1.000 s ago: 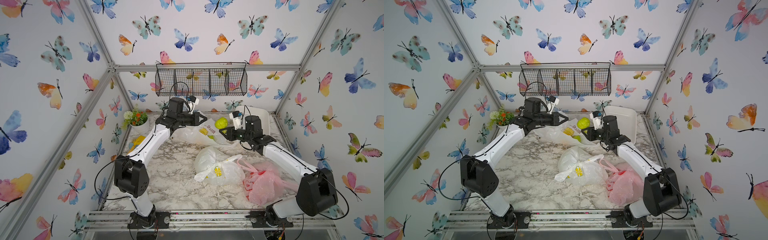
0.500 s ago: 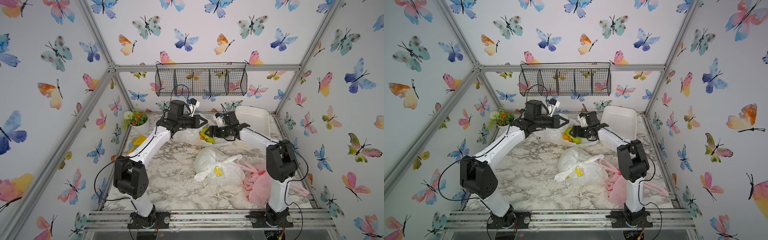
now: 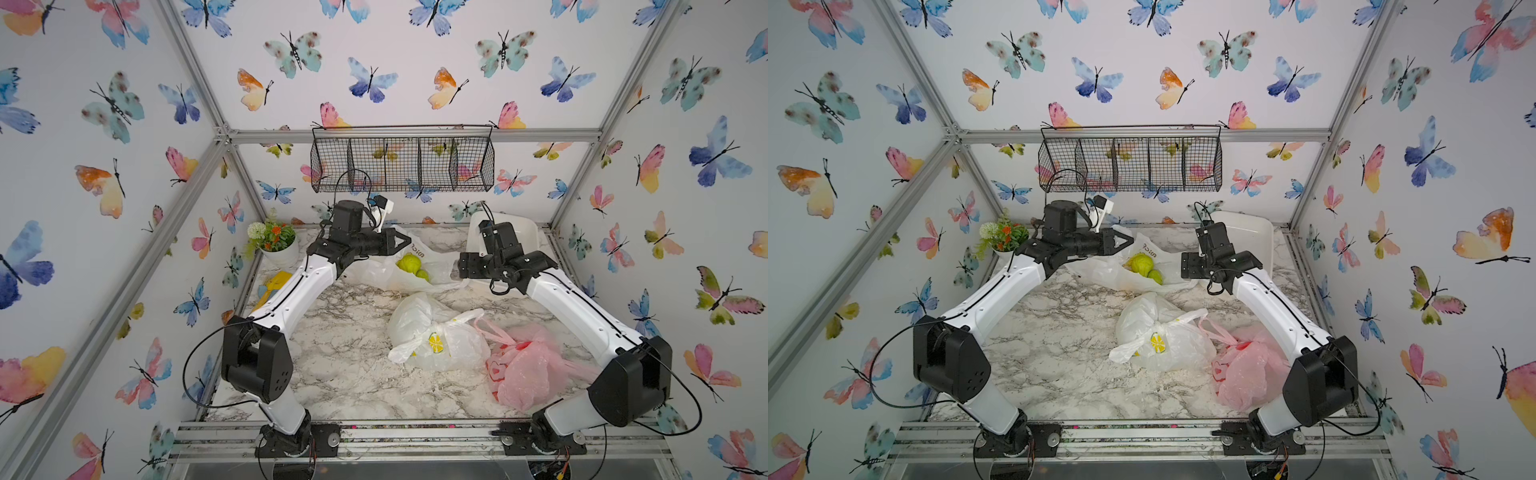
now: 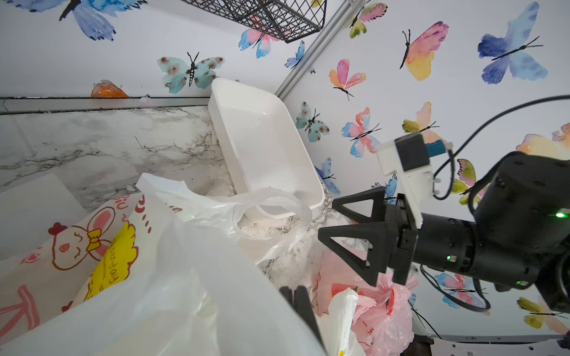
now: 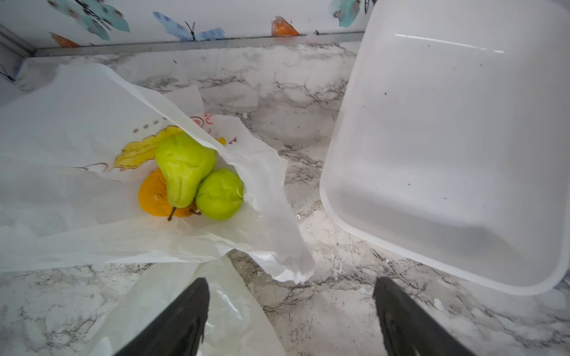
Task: Place the pears into plastic bags & tie knots
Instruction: Place the plastic bag at the center of the board.
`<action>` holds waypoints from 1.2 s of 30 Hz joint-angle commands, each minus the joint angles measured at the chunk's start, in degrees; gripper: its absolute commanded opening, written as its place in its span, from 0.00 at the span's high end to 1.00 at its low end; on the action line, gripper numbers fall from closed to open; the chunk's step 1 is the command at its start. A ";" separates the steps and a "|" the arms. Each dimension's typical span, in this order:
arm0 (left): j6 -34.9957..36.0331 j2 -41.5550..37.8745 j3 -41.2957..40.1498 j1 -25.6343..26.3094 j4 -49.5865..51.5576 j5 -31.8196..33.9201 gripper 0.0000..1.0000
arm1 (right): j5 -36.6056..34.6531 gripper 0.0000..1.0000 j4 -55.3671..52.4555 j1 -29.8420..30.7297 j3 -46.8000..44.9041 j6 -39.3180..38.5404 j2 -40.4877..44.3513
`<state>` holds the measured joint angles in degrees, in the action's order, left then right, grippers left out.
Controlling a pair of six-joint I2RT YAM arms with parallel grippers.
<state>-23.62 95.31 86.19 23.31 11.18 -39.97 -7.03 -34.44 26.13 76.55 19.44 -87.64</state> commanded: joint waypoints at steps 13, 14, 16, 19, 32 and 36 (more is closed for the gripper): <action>-0.13 -9.79 -4.77 -6.53 1.66 0.36 1.00 | 24.45 0.92 12.35 -1.48 10.18 -3.98 -10.58; -0.50 -10.90 -4.45 -8.42 2.98 0.09 1.00 | 27.61 0.97 10.48 -1.29 13.83 -3.97 -10.05; -0.28 -13.72 -2.61 -12.77 7.41 0.86 1.00 | 33.80 0.97 4.01 -0.96 24.62 -4.69 -10.44; 0.99 -16.80 0.46 -17.16 13.54 1.97 1.00 | 36.80 0.97 -2.11 -0.82 38.00 -4.18 -12.21; -4.46 -21.31 1.21 -12.15 10.96 -0.69 1.00 | 34.46 0.93 -1.43 -0.89 43.40 -0.71 -12.63; -4.34 -20.55 -5.11 -8.92 8.39 -0.38 1.00 | 31.81 0.84 1.28 -0.82 30.67 -1.63 -9.26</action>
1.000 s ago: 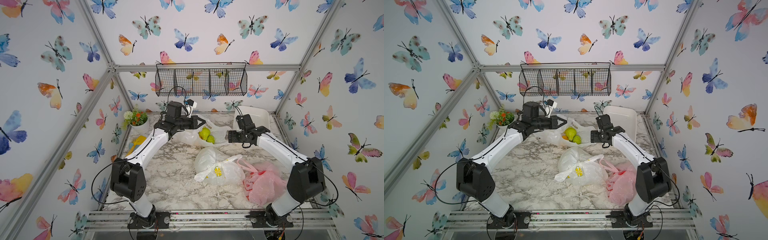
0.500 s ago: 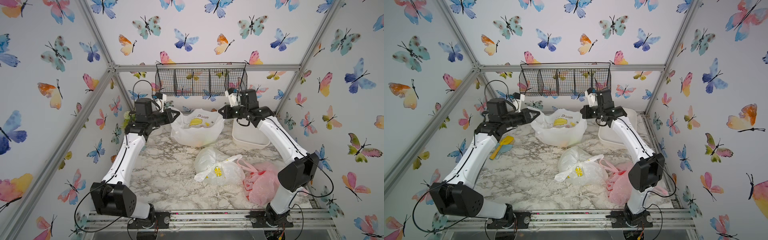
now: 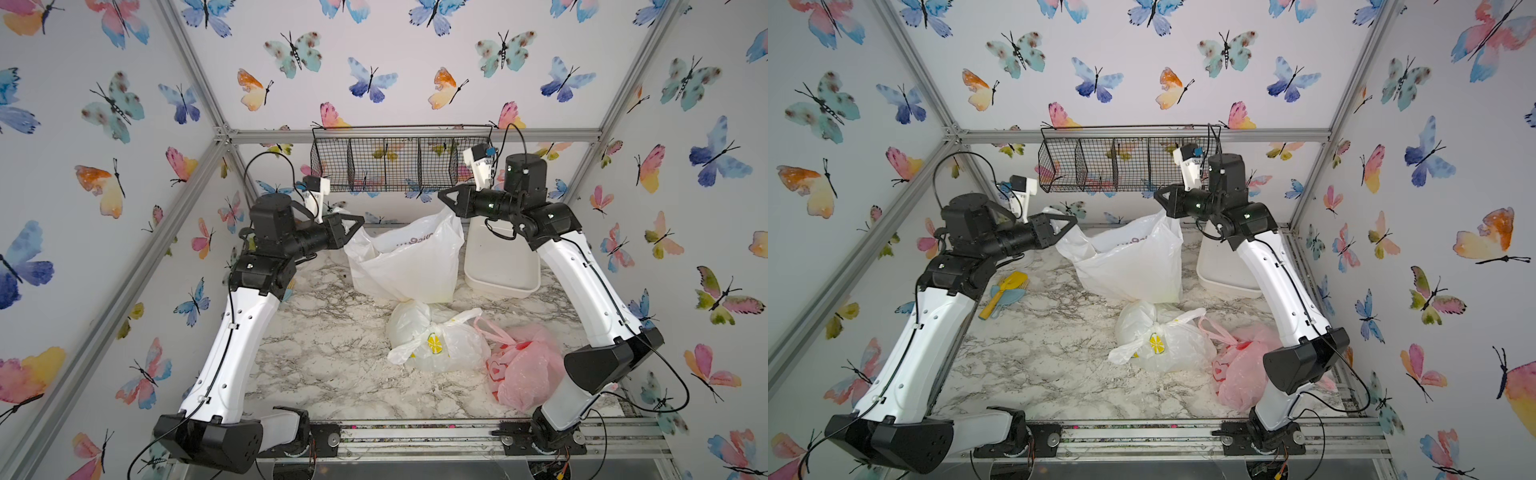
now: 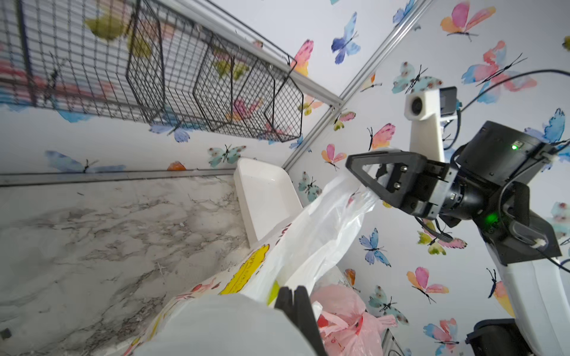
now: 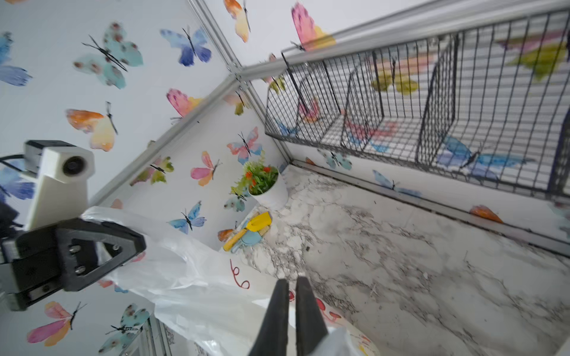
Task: Place the pears into plastic bags & tie knots
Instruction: Place the plastic bag at the center of the board.
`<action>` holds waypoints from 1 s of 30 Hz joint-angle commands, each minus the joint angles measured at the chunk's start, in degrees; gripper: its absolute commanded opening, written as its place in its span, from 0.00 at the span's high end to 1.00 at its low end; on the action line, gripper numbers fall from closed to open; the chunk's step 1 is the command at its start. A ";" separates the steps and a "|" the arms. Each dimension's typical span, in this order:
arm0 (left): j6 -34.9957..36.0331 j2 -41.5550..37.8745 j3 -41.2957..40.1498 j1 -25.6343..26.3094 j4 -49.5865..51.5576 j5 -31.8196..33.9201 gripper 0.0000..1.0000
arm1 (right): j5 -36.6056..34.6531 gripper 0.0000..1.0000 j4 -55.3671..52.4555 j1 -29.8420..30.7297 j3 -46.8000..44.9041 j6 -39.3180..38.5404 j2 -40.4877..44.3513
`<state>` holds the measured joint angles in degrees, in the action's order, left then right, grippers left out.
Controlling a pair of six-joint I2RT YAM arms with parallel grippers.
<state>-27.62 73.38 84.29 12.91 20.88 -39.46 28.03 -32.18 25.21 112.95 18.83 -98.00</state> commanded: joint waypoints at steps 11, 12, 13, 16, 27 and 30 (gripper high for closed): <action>3.97 3.97 2.13 1.68 2.10 -0.53 0.94 | -34.52 0.39 -15.94 6.26 2.80 -20.62 7.56; 3.95 4.23 2.07 1.68 2.00 0.06 0.94 | -34.19 0.39 -16.37 6.86 3.04 -21.31 8.09; 3.92 4.43 1.91 1.68 1.60 0.50 0.94 | -33.50 0.37 -16.61 8.25 2.92 -22.16 8.86; 3.47 5.01 2.51 1.68 1.09 0.25 0.94 | -32.62 0.32 -16.70 14.64 1.72 -23.96 9.66; 1.43 5.80 3.43 1.68 -1.44 -0.43 0.91 | -19.25 0.15 31.02 25.73 -28.82 -22.38 11.36; 1.23 5.96 2.98 1.75 -1.87 -0.83 0.91 | -20.15 0.14 33.98 25.85 -29.36 -25.26 8.12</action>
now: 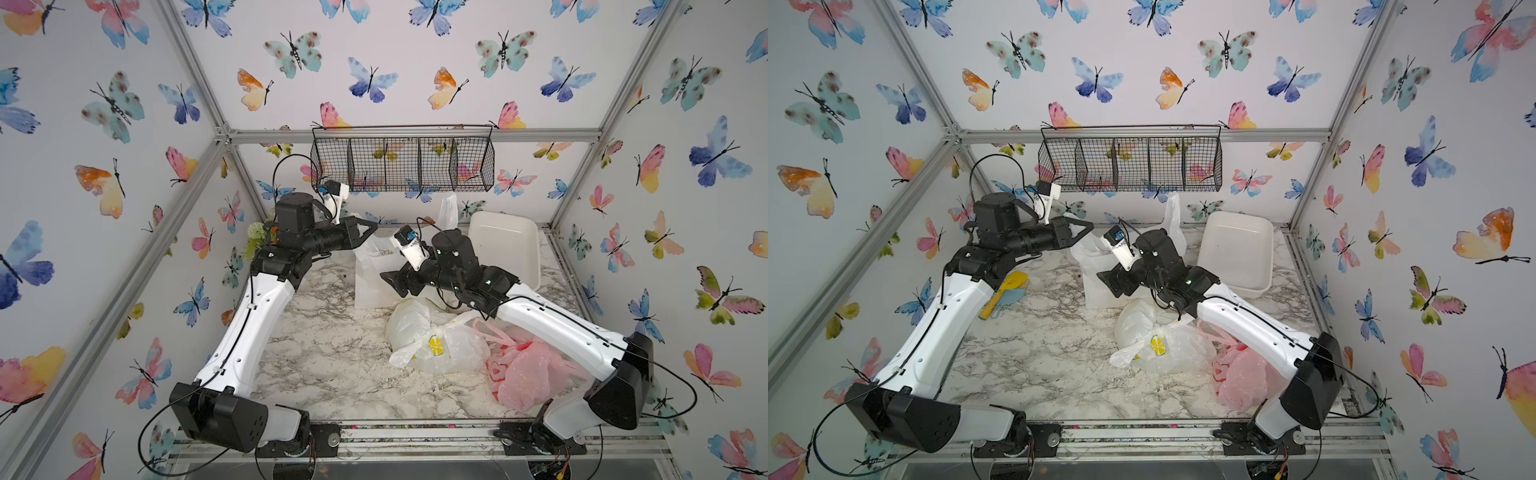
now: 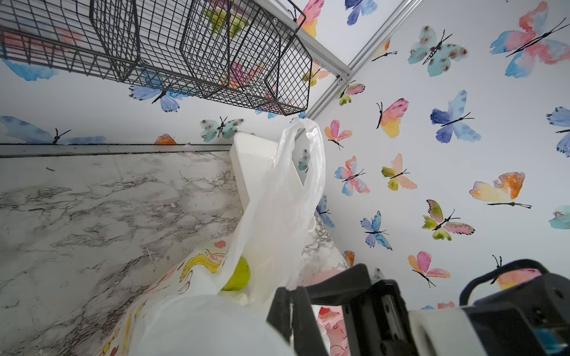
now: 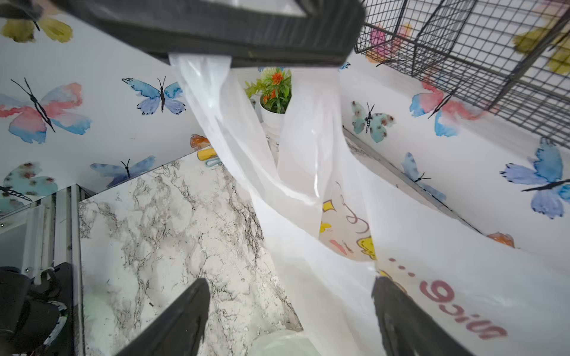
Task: Place the pears into plastic bags & tie knots
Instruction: Place the plastic bag at the center of the board, then tie the plastic bag at the center of the board.
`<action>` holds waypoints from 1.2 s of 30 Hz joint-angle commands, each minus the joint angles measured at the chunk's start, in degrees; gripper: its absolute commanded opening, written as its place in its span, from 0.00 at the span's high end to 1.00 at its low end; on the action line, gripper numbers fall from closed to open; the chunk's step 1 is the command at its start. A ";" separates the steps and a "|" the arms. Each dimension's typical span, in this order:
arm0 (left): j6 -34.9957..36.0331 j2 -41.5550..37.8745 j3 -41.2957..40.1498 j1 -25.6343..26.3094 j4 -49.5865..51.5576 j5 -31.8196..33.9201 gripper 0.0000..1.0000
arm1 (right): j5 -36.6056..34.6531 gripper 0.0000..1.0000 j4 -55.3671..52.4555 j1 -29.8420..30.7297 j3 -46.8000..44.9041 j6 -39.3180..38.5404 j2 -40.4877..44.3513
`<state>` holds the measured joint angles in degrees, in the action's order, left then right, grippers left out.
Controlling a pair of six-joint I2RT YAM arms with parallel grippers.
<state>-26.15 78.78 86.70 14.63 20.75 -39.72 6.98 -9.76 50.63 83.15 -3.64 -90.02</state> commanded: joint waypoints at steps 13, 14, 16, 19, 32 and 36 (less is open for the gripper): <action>-0.59 -0.25 -0.50 0.16 -3.30 -2.35 0.98 | 1.60 0.07 17.44 -4.93 6.32 -8.15 -15.02; -0.26 -0.21 -0.65 0.10 -3.28 -2.60 0.99 | 3.10 0.10 18.04 -5.98 6.21 -8.24 -15.41; 0.05 -0.05 -0.69 0.13 -3.27 -3.05 1.00 | 6.65 0.16 17.31 -6.79 6.91 -10.57 -15.96; 0.72 0.47 -0.33 0.13 -3.71 -3.75 1.00 | 14.66 0.37 16.00 -7.36 7.56 -11.61 -16.74; -1.59 -0.58 2.08 -6.07 -20.08 -13.78 0.46 | 23.50 0.97 22.86 -8.65 -0.87 -5.42 -15.37; -1.89 -7.33 -8.27 -11.97 -26.77 -13.08 0.38 | 24.81 0.97 24.72 -9.22 -1.77 -3.16 -15.02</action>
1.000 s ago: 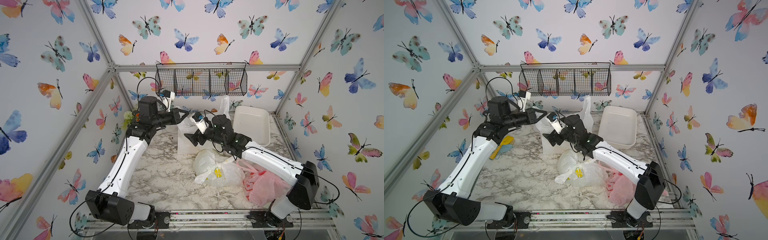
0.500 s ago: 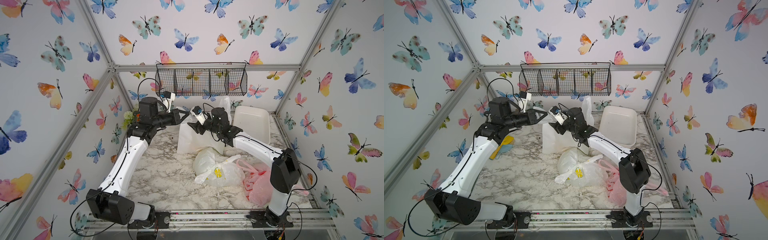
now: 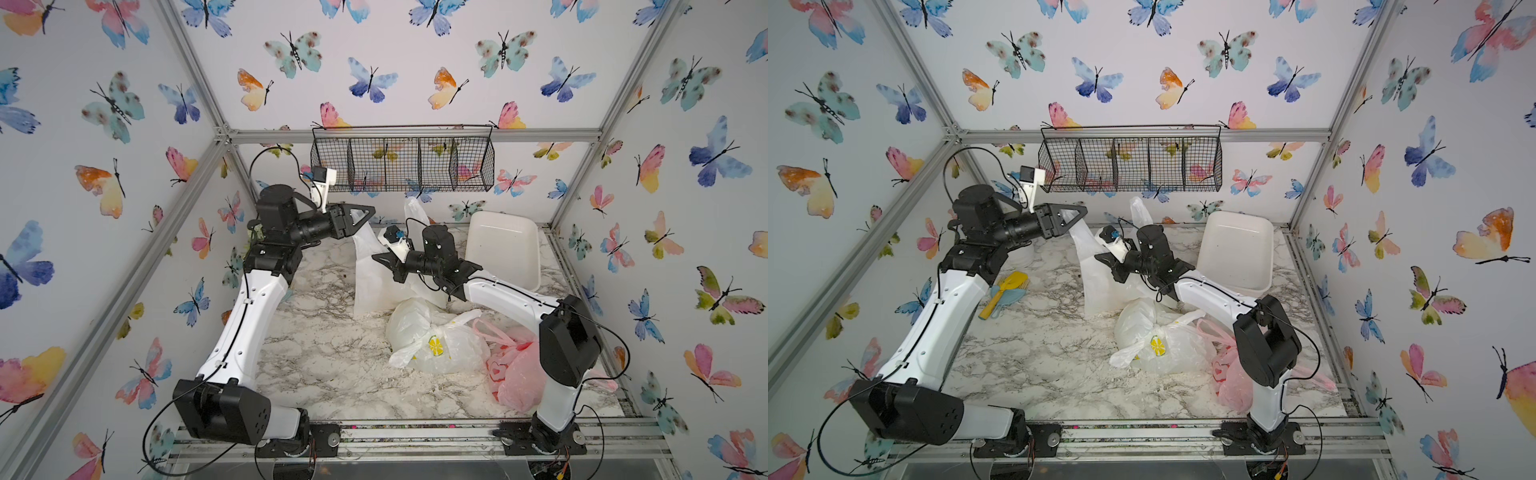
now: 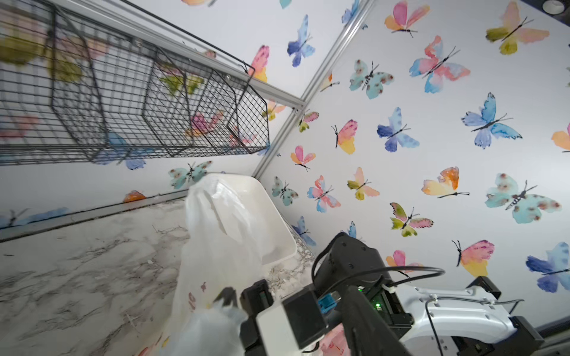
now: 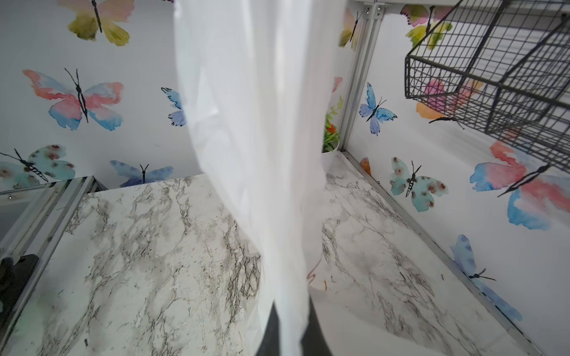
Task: Place the pears into plastic bags & tie knots
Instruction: Tie the plastic bag at the center of the board.
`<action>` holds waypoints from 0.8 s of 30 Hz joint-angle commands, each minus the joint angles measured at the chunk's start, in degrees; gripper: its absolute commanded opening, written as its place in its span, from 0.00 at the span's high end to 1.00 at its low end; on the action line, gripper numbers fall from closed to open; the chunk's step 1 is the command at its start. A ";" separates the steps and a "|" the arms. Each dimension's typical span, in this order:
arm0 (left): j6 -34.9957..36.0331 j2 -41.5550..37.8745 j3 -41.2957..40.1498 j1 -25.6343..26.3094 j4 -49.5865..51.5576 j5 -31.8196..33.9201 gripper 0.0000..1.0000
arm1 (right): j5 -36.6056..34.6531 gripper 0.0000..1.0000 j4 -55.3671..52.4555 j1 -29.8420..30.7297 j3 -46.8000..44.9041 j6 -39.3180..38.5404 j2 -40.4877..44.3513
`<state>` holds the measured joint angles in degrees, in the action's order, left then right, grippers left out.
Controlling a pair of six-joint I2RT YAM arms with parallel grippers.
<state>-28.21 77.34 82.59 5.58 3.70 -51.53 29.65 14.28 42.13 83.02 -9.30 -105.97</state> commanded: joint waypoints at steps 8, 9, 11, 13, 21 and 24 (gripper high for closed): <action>-2.51 -13.16 -15.93 -4.76 -23.72 -3.10 0.22 | 4.70 0.97 -0.92 -1.07 0.25 2.79 -0.71; -2.87 -12.50 -15.11 -4.68 -23.80 -4.24 0.22 | 4.76 0.97 -0.80 -1.13 0.30 2.87 -0.70; 2.62 -12.32 -15.01 -4.32 -15.87 -1.75 0.22 | 4.76 0.97 -0.33 -1.14 0.21 3.28 -0.32; 8.58 -13.90 -20.04 -3.61 -12.86 2.14 0.19 | 5.60 0.97 0.11 -1.15 0.01 3.79 0.22; 12.83 -8.58 -28.08 5.67 -31.37 4.72 0.14 | 9.47 0.98 0.41 -1.17 0.99 6.48 0.15; 12.14 -4.68 -27.28 6.54 -33.47 5.10 0.15 | 10.18 0.98 0.35 -1.17 0.83 6.65 0.27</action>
<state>-18.02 71.31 54.15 11.77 -22.33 -47.68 37.34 14.22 41.17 82.56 -3.88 -105.97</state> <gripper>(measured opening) 0.850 0.048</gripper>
